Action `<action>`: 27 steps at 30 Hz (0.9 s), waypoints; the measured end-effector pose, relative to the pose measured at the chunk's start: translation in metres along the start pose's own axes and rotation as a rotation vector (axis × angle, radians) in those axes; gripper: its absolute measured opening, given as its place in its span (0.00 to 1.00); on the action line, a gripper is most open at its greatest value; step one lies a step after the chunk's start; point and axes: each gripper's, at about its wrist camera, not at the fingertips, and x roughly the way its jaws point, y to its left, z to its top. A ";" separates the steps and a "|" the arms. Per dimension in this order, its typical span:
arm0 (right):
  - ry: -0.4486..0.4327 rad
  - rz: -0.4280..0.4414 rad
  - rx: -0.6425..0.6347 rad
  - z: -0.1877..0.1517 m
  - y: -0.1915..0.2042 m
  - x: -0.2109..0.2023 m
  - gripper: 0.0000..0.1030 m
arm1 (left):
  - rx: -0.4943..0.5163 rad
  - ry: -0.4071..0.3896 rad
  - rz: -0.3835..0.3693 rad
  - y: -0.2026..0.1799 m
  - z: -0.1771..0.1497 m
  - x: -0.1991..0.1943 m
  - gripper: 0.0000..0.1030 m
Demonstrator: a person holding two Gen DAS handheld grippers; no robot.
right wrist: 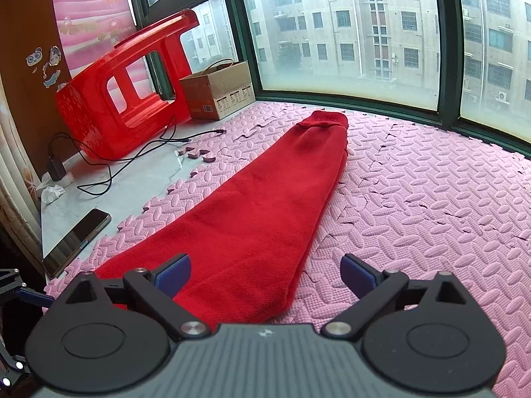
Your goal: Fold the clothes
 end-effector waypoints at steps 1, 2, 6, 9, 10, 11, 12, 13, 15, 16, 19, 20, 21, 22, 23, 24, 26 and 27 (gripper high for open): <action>0.004 -0.006 0.004 0.000 -0.001 0.001 0.95 | 0.020 -0.004 0.005 -0.004 -0.001 0.002 1.00; 0.005 -0.007 0.010 0.000 -0.002 0.002 0.95 | 0.031 -0.004 0.012 -0.007 -0.001 0.005 1.00; 0.024 -0.016 0.021 0.001 -0.005 0.005 0.95 | 0.052 -0.037 0.087 -0.014 0.000 0.012 0.99; 0.038 -0.021 0.043 0.004 -0.011 0.008 0.94 | 0.024 -0.068 0.127 -0.010 0.004 0.013 1.00; 0.039 -0.018 0.058 0.005 -0.013 0.009 0.92 | 0.007 -0.076 0.134 -0.006 0.005 0.013 1.00; 0.039 -0.018 0.071 0.006 -0.016 0.010 0.90 | -0.013 -0.083 0.140 -0.002 0.005 0.011 1.00; 0.040 -0.019 0.085 0.007 -0.019 0.011 0.90 | -0.029 -0.086 0.145 0.002 0.005 0.010 1.00; 0.038 -0.019 0.099 0.008 -0.022 0.012 0.90 | -0.045 -0.090 0.150 0.006 0.005 0.009 1.00; 0.037 -0.018 0.126 0.010 -0.028 0.014 0.89 | -0.072 -0.093 0.176 0.013 0.004 0.007 1.00; 0.037 -0.016 0.139 0.011 -0.031 0.015 0.89 | -0.086 -0.095 0.191 0.017 0.003 0.006 1.00; 0.035 -0.026 0.162 0.014 -0.037 0.019 0.86 | -0.137 -0.101 0.236 0.030 0.002 0.003 0.99; 0.034 -0.027 0.171 0.015 -0.039 0.021 0.85 | -0.157 -0.103 0.251 0.035 0.002 0.002 0.99; 0.034 -0.021 0.194 0.018 -0.044 0.024 0.84 | -0.185 -0.103 0.262 0.042 0.003 0.001 0.98; 0.034 -0.016 0.216 0.020 -0.049 0.027 0.82 | -0.216 -0.102 0.272 0.049 0.004 0.000 0.96; 0.033 -0.010 0.239 0.023 -0.054 0.031 0.81 | -0.247 -0.102 0.282 0.056 0.006 0.000 0.94; 0.033 -0.007 0.261 0.026 -0.059 0.035 0.80 | -0.265 -0.099 0.289 0.062 0.007 0.000 0.94; 0.029 -0.005 0.310 0.034 -0.071 0.043 0.76 | -0.294 -0.089 0.308 0.071 0.011 0.002 0.94; 0.023 0.003 0.345 0.037 -0.078 0.048 0.74 | -0.309 -0.084 0.317 0.076 0.012 0.003 0.94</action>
